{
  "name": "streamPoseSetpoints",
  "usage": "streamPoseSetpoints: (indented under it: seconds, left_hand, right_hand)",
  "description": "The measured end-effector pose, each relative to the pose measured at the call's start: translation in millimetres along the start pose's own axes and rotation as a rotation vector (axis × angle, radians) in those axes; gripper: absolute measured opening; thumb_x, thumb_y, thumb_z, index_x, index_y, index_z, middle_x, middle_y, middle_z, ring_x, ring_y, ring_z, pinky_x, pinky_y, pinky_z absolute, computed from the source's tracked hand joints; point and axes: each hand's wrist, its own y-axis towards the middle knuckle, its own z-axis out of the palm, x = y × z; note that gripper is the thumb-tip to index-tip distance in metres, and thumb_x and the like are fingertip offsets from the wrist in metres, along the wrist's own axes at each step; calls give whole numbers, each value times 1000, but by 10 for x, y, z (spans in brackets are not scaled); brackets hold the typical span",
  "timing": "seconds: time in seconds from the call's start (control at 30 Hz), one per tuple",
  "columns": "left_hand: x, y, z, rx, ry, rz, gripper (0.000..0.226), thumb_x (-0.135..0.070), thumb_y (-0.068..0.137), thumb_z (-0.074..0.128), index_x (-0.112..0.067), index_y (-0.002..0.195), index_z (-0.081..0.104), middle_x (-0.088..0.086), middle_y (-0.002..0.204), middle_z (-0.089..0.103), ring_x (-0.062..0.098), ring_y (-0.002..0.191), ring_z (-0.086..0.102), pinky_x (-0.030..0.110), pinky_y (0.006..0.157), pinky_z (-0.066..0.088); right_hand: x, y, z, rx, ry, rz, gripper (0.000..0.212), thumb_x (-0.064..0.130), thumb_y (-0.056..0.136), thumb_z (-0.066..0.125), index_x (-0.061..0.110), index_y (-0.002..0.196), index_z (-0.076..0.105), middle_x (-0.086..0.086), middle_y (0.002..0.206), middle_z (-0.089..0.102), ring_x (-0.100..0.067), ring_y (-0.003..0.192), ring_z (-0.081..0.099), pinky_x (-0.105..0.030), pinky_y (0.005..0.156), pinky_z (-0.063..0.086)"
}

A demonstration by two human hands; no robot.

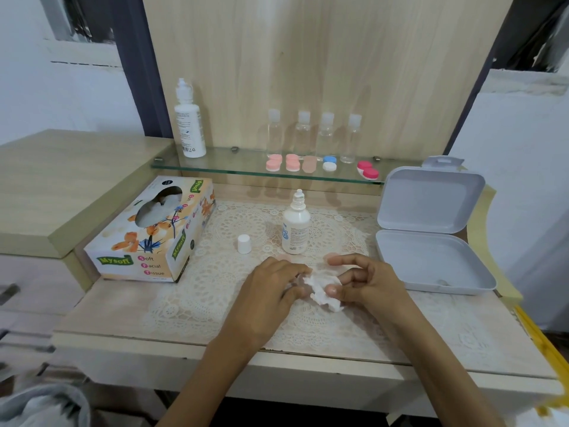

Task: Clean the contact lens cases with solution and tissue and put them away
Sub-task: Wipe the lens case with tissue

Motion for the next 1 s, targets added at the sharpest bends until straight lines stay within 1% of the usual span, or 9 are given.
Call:
streamPoseSetpoints:
  seconds: [0.07, 0.13, 0.27, 0.37, 0.5, 0.6, 0.77, 0.9, 1.0]
  left_hand:
    - [2, -3, 8, 7, 5, -13, 30, -24, 85, 66, -23, 115, 65, -11, 101, 63, 6, 96, 50, 16, 87, 35]
    - [5, -8, 13, 11, 11, -14, 30, -25, 86, 65, -24, 116, 64, -13, 102, 62, 4, 96, 47, 10, 85, 30]
    - [26, -13, 37, 16, 41, -3, 31, -28, 87, 63, -24, 118, 63, -12, 105, 58, 1, 97, 41, 12, 89, 29]
    - [32, -15, 61, 0, 54, 7, 31, -30, 86, 59, -22, 116, 64, -12, 104, 55, 3, 100, 42, 16, 91, 34]
    - [33, -18, 73, -6, 86, -1, 48, -45, 80, 43, -23, 118, 63, -11, 102, 57, 6, 99, 46, 27, 91, 40]
    - [32, -19, 57, -14, 53, -28, 54, -48, 78, 41, -23, 122, 60, -12, 106, 59, 4, 100, 46, 26, 93, 39]
    - [-16, -4, -35, -139, -134, -77, 33, -29, 80, 59, -25, 111, 66, -17, 102, 63, 0, 94, 53, 11, 82, 39]
    - [-52, 45, -269, -249, -412, -169, 29, -3, 83, 62, -27, 98, 70, -13, 96, 69, 5, 89, 62, 15, 74, 46]
    - [-18, 46, -521, -259, -432, -168, 27, -1, 85, 60, -24, 97, 71, -13, 97, 69, 2, 89, 62, 11, 72, 44]
  right_hand:
    - [4, -31, 15, -48, -24, -21, 43, -9, 67, 78, 4, 105, 64, -17, 69, 68, -19, 57, 66, -23, 52, 52]
    - [5, -53, -8, -109, -56, -58, 40, -9, 65, 80, 5, 99, 66, -19, 70, 68, -21, 56, 67, -24, 50, 52]
    - [-44, -87, -99, -233, -100, -135, 30, -5, 64, 81, 8, 88, 70, -9, 65, 66, -26, 62, 66, -30, 56, 56]
    - [-58, -128, -107, -275, -188, -180, 25, 5, 63, 85, 18, 81, 73, -1, 66, 67, -19, 64, 62, -35, 63, 56]
    - [-41, -152, -68, -318, -257, -227, 22, 10, 64, 85, 23, 77, 73, 6, 70, 70, -12, 66, 63, -26, 59, 52]
    - [-14, -154, -39, -366, -252, -263, 23, 7, 65, 85, 23, 76, 73, 10, 71, 70, -6, 67, 64, -16, 60, 50]
    - [70, -160, 20, -383, -203, -323, 25, 6, 63, 85, 23, 76, 72, 10, 75, 70, -5, 72, 65, -15, 67, 52]
    - [144, -142, 127, -365, -204, -355, 24, 8, 63, 85, 23, 77, 73, 10, 77, 71, -6, 74, 65, -15, 69, 53]
    - [217, -109, 292, -317, -205, -381, 24, 8, 64, 84, 23, 78, 73, 11, 77, 71, -7, 75, 65, -13, 68, 51]
